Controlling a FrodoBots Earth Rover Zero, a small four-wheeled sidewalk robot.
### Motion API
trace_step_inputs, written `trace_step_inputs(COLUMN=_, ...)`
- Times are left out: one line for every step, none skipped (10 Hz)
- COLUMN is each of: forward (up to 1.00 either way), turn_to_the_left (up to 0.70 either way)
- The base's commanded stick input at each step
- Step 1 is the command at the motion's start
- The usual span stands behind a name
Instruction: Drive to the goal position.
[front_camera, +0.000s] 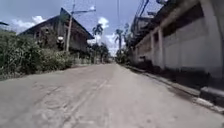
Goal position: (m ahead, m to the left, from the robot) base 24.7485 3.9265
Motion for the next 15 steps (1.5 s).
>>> trace_step_inputs(forward=1.0, turn_to_the_left=0.09)
trace_step_inputs(forward=1.0, turn_to_the_left=0.09)
trace_step_inputs(forward=1.0, turn_to_the_left=0.09)
trace_step_inputs(forward=1.0, turn_to_the_left=0.09)
trace_step_inputs(forward=1.0, turn_to_the_left=0.09)
trace_step_inputs(forward=1.0, turn_to_the_left=0.09)
trace_step_inputs(forward=1.0, turn_to_the_left=0.09)
trace_step_inputs(forward=1.0, turn_to_the_left=0.09)
trace_step_inputs(forward=1.0, turn_to_the_left=0.09)
trace_step_inputs(forward=1.0, turn_to_the_left=0.09)
trace_step_inputs(forward=1.0, turn_to_the_left=0.09)
trace_step_inputs(forward=1.0, turn_to_the_left=0.06)
trace_step_inputs(forward=1.0, turn_to_the_left=-0.16)
trace_step_inputs(forward=1.0, turn_to_the_left=-0.31)
trace_step_inputs(forward=1.0, turn_to_the_left=-0.31)
